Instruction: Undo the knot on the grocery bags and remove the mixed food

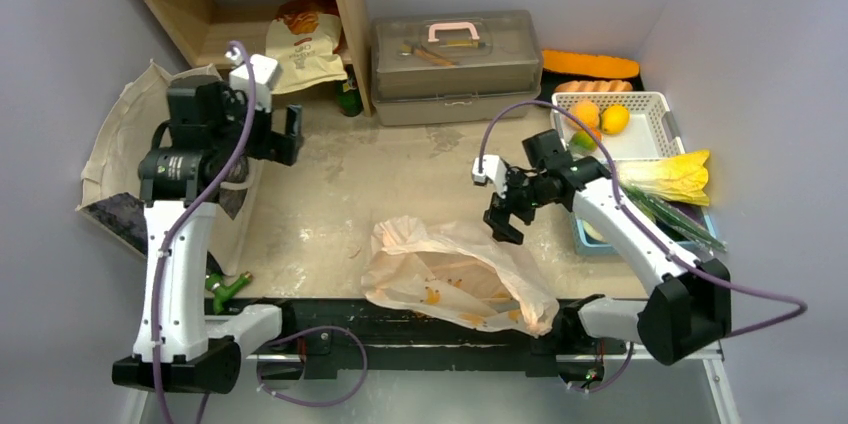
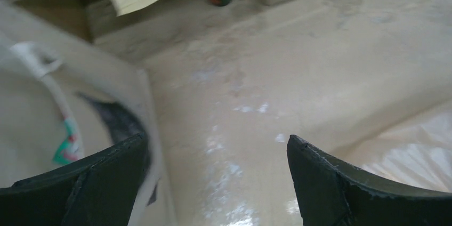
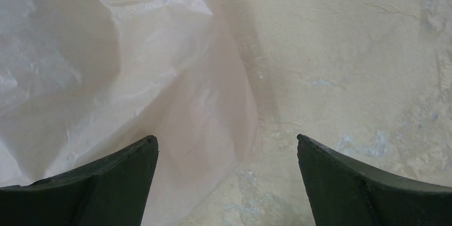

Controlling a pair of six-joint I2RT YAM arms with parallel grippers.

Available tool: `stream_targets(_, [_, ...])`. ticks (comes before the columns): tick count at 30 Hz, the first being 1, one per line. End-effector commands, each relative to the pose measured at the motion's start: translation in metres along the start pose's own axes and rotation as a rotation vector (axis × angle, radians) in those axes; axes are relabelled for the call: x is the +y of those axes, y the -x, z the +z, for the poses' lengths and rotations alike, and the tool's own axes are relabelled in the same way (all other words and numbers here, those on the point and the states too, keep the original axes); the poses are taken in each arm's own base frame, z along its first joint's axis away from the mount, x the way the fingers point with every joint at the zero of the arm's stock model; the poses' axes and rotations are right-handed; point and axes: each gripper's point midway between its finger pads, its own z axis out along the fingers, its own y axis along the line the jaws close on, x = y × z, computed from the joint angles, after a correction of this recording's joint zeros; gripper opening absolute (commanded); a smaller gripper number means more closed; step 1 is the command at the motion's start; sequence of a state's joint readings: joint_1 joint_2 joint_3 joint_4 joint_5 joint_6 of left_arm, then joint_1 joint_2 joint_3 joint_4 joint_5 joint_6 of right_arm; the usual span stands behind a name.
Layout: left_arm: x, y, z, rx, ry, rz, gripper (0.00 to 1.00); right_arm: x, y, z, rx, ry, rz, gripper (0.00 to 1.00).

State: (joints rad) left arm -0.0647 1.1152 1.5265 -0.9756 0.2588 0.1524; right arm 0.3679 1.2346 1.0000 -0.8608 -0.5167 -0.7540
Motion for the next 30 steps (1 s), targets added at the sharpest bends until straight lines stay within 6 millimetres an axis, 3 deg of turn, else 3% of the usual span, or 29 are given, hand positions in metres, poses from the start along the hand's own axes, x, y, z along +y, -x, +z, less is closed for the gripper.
stream_targets(1, [0.083, -0.037, -0.035, 0.152, 0.382, -0.052, 1.0, -0.008, 0.01, 0.024, 0.033, -0.004, -0.076, 0.99])
stream_targets(3, [0.116, -0.054, -0.044, 0.236, 0.515, -0.103, 1.0, -0.007, 0.011, 0.035, 0.056, 0.015, -0.085, 0.99])
stream_targets(5, [0.136, -0.066, -0.049, 0.291, 0.579, -0.166, 1.0, -0.004, 0.013, 0.044, 0.072, 0.043, -0.089, 0.99])
stream_targets(7, [0.149, -0.079, -0.05, 0.342, 0.623, -0.212, 1.0, 0.002, 0.013, 0.053, 0.083, 0.068, -0.102, 0.99])
stream_targets(11, [0.156, -0.096, -0.041, 0.371, 0.638, -0.21, 0.99, 0.009, 0.006, 0.072, 0.12, 0.097, -0.133, 0.98])
stream_targets(13, [0.156, -0.099, -0.034, 0.376, 0.618, -0.209, 0.94, 0.007, 0.002, 0.079, 0.135, 0.097, -0.122, 0.89])
stream_targets(15, [0.153, -0.106, -0.026, 0.407, 0.577, -0.211, 0.88, 0.007, -0.002, 0.083, 0.164, 0.113, -0.099, 0.68])
stream_targets(16, [0.151, -0.108, -0.023, 0.421, 0.559, -0.215, 0.84, 0.008, -0.001, 0.083, 0.172, 0.127, -0.088, 0.49])
stream_targets(17, [0.149, -0.111, -0.018, 0.434, 0.529, -0.218, 0.78, 0.011, -0.003, 0.083, 0.183, 0.148, -0.074, 0.38])
stream_targets(18, [0.145, -0.113, -0.014, 0.443, 0.498, -0.218, 0.72, 0.015, 0.001, 0.082, 0.173, 0.168, -0.068, 0.19])
stream_targets(19, [0.143, -0.113, -0.011, 0.443, 0.475, -0.222, 0.65, 0.019, 0.003, 0.08, 0.164, 0.187, -0.062, 0.06])
stream_targets(20, [0.139, -0.113, -0.007, 0.439, 0.447, -0.224, 0.56, 0.021, 0.005, 0.079, 0.153, 0.189, -0.06, 0.0])
stream_targets(22, [0.129, -0.11, -0.001, 0.43, 0.368, -0.22, 0.29, 0.017, 0.011, 0.075, 0.126, 0.151, -0.049, 0.0])
stream_targets(24, [0.118, -0.107, 0.003, 0.419, 0.3, -0.223, 0.13, 0.005, 0.017, 0.07, 0.114, 0.065, -0.031, 0.0])
stream_targets(27, [0.107, -0.1, 0.007, 0.4, 0.23, -0.217, 0.0, -0.02, 0.022, 0.058, 0.086, -0.046, 0.015, 0.0])
stream_targets(30, [0.1, -0.089, 0.009, 0.364, 0.185, -0.204, 0.0, -0.047, 0.023, 0.04, 0.042, -0.121, 0.108, 0.0])
